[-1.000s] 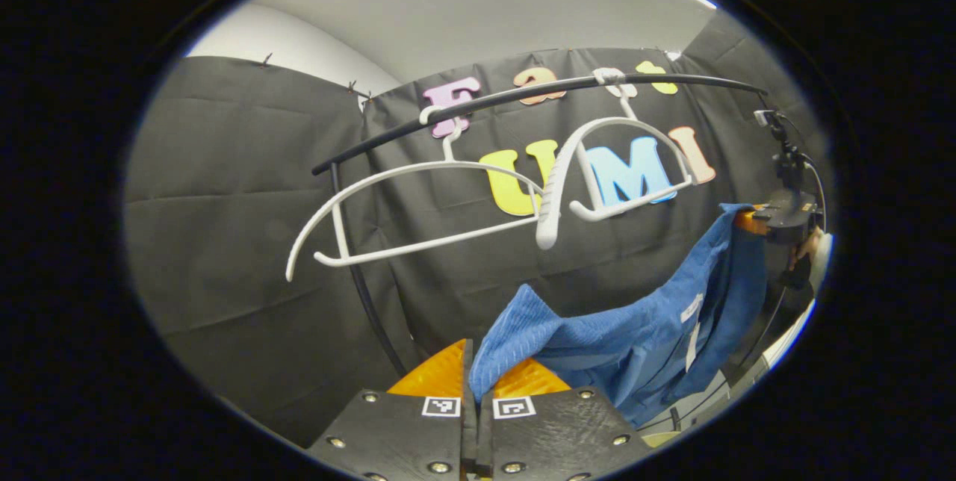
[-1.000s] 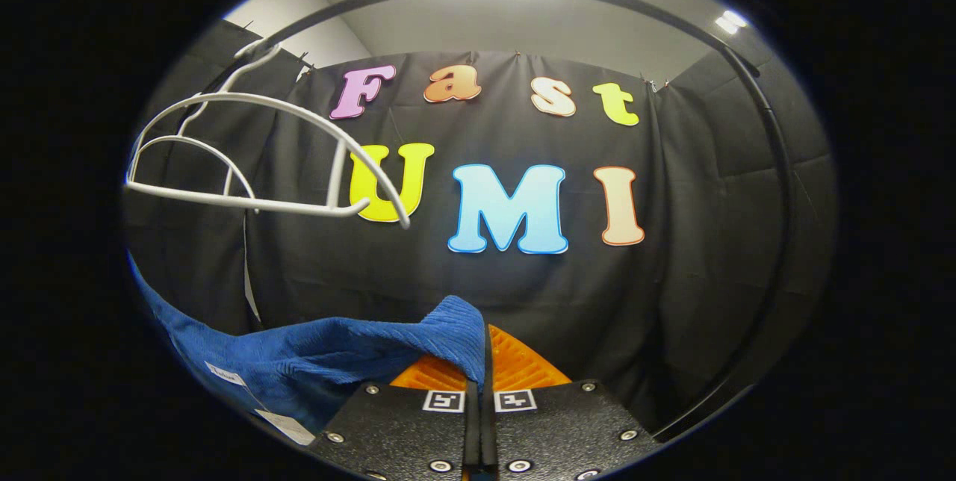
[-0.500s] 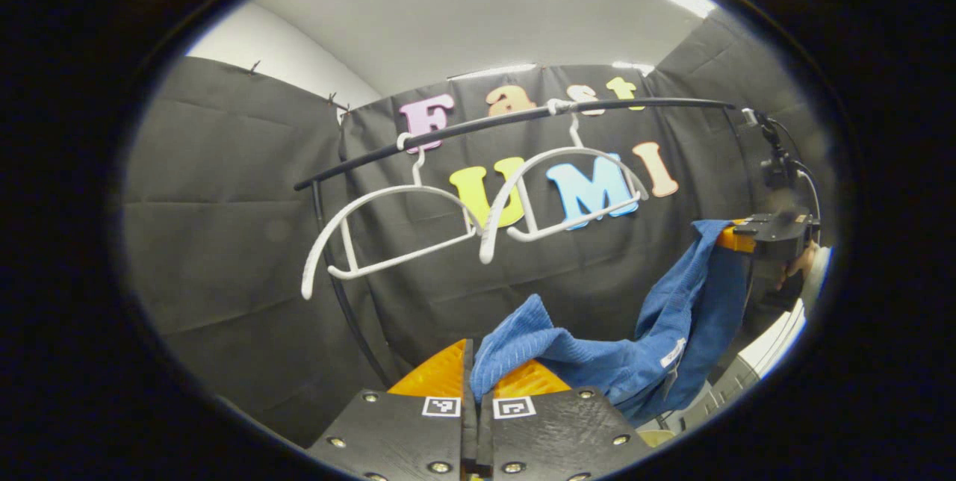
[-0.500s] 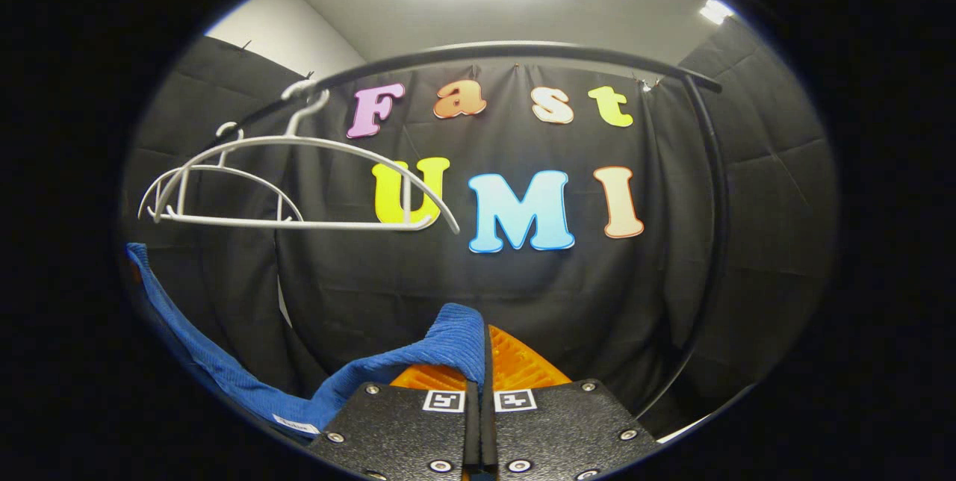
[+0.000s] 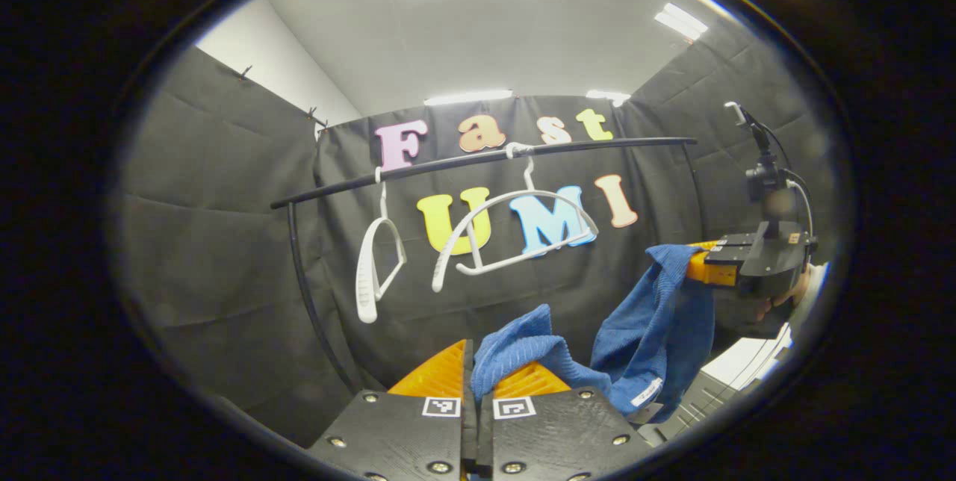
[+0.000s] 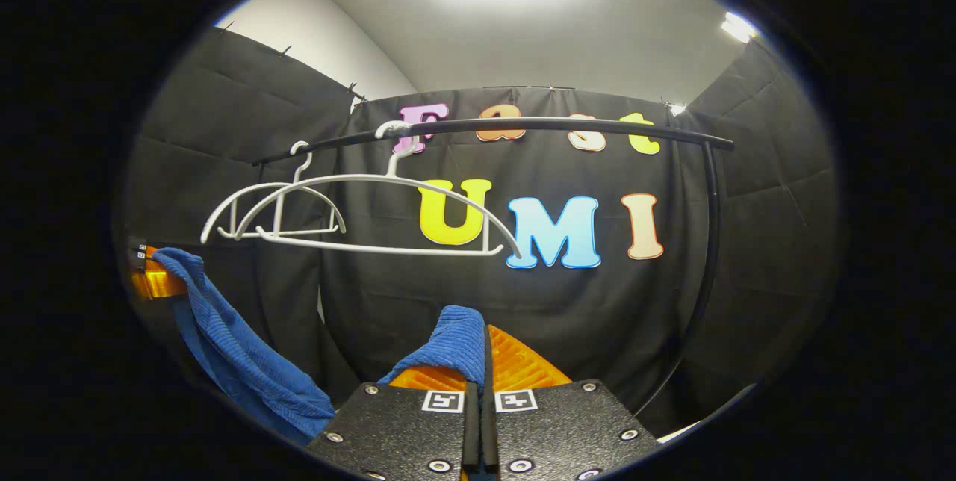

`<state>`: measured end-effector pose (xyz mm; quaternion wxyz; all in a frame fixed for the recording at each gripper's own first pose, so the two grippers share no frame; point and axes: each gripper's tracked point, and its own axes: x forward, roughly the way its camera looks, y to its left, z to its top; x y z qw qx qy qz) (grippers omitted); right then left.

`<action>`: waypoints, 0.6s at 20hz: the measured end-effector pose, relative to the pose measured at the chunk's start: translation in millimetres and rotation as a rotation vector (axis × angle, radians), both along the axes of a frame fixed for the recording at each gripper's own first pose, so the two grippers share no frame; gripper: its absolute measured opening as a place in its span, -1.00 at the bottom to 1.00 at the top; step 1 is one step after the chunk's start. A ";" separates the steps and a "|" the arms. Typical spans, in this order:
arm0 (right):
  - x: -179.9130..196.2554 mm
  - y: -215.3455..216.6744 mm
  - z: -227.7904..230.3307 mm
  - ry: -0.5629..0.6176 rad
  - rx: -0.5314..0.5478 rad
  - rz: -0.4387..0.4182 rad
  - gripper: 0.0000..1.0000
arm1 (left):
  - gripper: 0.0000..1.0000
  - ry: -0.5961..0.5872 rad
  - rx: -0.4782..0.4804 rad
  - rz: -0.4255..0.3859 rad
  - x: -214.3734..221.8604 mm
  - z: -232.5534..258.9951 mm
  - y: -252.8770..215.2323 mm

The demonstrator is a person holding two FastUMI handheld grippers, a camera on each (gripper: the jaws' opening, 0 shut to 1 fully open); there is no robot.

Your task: Grasp the clothes on the hanger with both hands and then place them into the laundry hamper below.

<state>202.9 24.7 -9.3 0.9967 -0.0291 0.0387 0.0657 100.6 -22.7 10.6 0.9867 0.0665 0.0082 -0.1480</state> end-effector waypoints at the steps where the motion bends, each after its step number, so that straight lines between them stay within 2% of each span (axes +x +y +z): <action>1: -1.6 6.2 -1.0 0.004 -0.001 0.007 -0.98 | -0.98 0.000 -0.013 -0.007 -3.7 4.1 -2.5; 6: -33.3 29.8 -17.6 0.050 -0.005 0.045 -0.98 | -1.00 -0.001 -0.050 -0.036 -40.4 -3.7 -11.6; 12: -60.9 54.4 -45.1 0.120 0.018 0.094 -0.98 | -0.99 0.079 -0.136 -0.072 -55.9 -36.4 -38.5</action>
